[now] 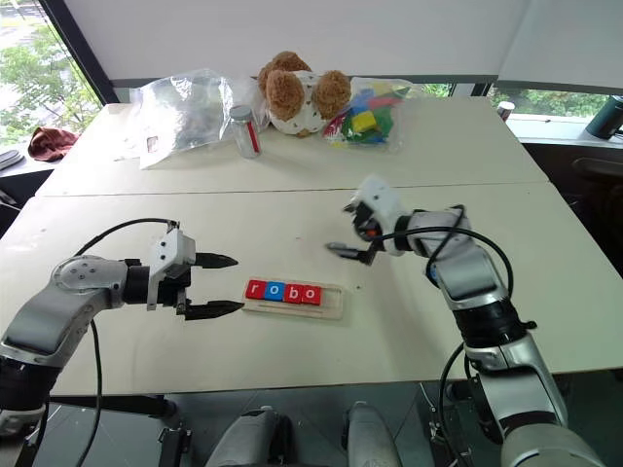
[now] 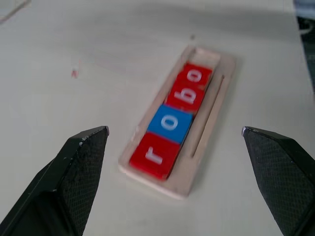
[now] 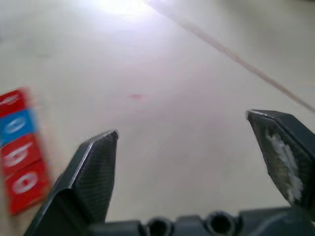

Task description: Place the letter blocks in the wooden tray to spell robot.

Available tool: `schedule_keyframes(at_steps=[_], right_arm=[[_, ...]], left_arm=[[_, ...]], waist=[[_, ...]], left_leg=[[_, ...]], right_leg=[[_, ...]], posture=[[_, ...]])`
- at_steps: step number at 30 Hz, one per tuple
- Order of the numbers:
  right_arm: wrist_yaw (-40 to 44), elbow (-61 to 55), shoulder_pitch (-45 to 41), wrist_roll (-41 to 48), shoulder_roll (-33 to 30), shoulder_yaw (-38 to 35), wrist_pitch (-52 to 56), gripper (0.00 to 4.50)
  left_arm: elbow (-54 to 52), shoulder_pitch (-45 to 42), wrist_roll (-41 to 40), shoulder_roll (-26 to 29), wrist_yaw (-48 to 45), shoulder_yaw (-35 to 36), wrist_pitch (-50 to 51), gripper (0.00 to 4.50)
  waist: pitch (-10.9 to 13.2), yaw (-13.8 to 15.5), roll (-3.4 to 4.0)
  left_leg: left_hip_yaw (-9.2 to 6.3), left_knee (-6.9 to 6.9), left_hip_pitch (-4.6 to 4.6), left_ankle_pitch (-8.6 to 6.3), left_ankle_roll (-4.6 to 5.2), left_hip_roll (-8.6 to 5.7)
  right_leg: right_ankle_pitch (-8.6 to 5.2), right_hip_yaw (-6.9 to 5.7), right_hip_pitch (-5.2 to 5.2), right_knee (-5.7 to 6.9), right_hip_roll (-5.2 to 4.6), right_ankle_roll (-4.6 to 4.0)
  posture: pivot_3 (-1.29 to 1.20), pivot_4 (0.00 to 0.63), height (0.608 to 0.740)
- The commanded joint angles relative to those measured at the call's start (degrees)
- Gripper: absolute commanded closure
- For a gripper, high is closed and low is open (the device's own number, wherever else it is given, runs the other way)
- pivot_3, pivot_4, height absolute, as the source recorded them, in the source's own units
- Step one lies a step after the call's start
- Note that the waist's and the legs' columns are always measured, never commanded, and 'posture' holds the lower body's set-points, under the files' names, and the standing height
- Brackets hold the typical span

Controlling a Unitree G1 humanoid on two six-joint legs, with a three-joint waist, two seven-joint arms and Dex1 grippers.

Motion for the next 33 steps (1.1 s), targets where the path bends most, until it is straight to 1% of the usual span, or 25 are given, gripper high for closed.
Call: schedule_keyframes(at_steps=[1,3,5,8,11,13,15,18,22,27,29,30,33], right_arm=[[-18.63,-12.30,5.25,-5.58,7.32,-10.21,10.39,0.02],[-28.03,-19.90,8.96,-10.75,13.05,-13.81,17.36,0.02],[-33.04,-28.02,12.90,-13.39,18.62,-13.56,24.68,0.02],[-37.89,-36.65,17.06,-15.82,24.74,-9.20,32.97,0.02],[-39.47,-39.71,18.35,-15.97,26.31,-7.40,38.11,0.02],[-38.72,-39.26,17.93,-14.55,26.83,-8.36,41.23,0.02],[-38.68,-36.82,16.44,-13.53,28.91,-11.62,42.97,0.02],[-39.94,-33.53,14.57,-13.22,30.80,-14.32,42.99,0.02],[-41.55,-27.87,12.46,-12.21,32.71,-16.29,39.96,0.02],[-43.14,-19.22,10.18,-10.66,32.65,-17.88,33.45,0.02],[-44.17,-16.34,9.93,-10.24,32.51,-19.17,31.04,0.55],[-44.51,-15.51,9.95,-10.03,32.40,-19.51,30.03,0.94],[-45.09,-15.34,10.37,-9.57,32.08,-19.74,29.78,2.43]], left_arm=[[-3.37,-0.96,-1.48,-0.22,0.66,0.28,1.35,0.00],[-3.53,-1.39,-1.20,-0.87,1.10,-0.75,1.65,0.00],[-2.41,-2.19,-0.63,-2.04,1.31,-1.86,1.43,0.00],[-0.60,-3.23,0.59,-3.46,0.84,-3.94,0.17,0.00],[0.21,-3.88,1.44,-4.38,0.57,-5.27,-0.51,0.00],[0.93,-4.54,1.72,-5.05,0.41,-5.87,-0.73,0.00],[2.06,-5.20,2.62,-5.28,-0.05,-6.74,-1.83,0.00],[2.48,-5.77,2.68,-5.07,-0.34,-6.56,-2.05,0.00],[1.40,-5.84,2.21,-3.86,-0.73,-5.34,-1.42,0.00],[-0.18,-5.34,1.73,-2.15,-0.42,-3.98,-0.87,0.00],[-0.55,-4.87,1.62,-1.92,0.05,-3.61,-0.72,0.00],[-0.70,-4.67,1.60,-1.85,0.21,-3.51,-0.69,0.00],[-1.41,-3.56,1.53,-1.65,0.78,-3.04,-0.55,0.00]], waist=[[-0.03,-0.04,0.04],[-0.04,-0.17,0.07],[-0.04,-0.17,0.09],[-0.05,-0.28,0.09],[-0.05,-0.44,0.09],[-0.05,-0.34,0.09],[-0.05,-0.21,0.09],[-0.05,-0.27,0.09],[-0.05,-0.41,0.09],[-0.05,-0.59,0.09],[-0.05,-0.59,0.09],[-0.06,-0.59,0.07],[-0.06,-0.58,0.07]], left_leg=[[0.00,-0.03,0.00,0.05,-0.10,0.00],[0.01,-0.12,-0.02,0.21,-0.38,0.00],[0.07,-0.12,-0.05,0.23,-0.39,-0.01],[0.07,-0.08,-0.03,0.13,-0.21,-0.01],[0.10,-0.03,0.05,0.11,-0.16,-0.02],[0.10,-0.01,0.18,0.11,-0.14,-0.02],[0.08,-0.01,0.22,0.10,-0.13,-0.03],[0.08,-0.02,0.22,0.10,-0.12,-0.03],[0.08,-0.04,0.22,0.10,-0.12,-0.02],[0.08,-0.04,0.23,0.10,-0.12,0.00],[0.08,-0.04,0.24,0.10,-0.12,0.00],[0.08,-0.04,0.25,0.10,-0.12,0.00],[0.08,-0.04,0.25,0.10,-0.12,0.00]], right_leg=[[0.00,0.01,-0.04,0.02,0.01,0.00],[0.00,0.05,-0.10,0.06,0.03,0.00],[0.00,0.10,-0.17,0.10,0.05,0.00],[0.00,0.11,-0.17,0.16,0.11,0.00],[0.00,0.17,-0.16,0.31,0.16,0.00],[0.00,0.13,-0.02,0.31,0.17,-0.01],[0.00,0.07,0.04,0.30,0.22,-0.02],[0.00,0.03,0.04,0.29,0.26,-0.02],[0.00,0.02,0.02,0.29,0.25,-0.01],[0.00,0.04,0.02,0.29,0.23,-0.01],[0.00,0.03,0.04,0.29,0.23,-0.01],[0.00,0.04,0.05,0.29,0.23,-0.01],[0.00,0.05,0.06,0.28,0.22,-0.01]], posture=[[0.00,0.150,0.740],[0.00,0.150,0.740],[0.00,0.150,0.740],[0.00,0.150,0.740],[0.00,0.150,0.740],[0.00,0.150,0.740],[0.00,0.150,0.740],[0.00,0.150,0.740],[0.00,0.150,0.740],[0.00,0.150,0.740],[0.00,0.150,0.740],[0.00,0.150,0.740],[0.00,0.150,0.740]])
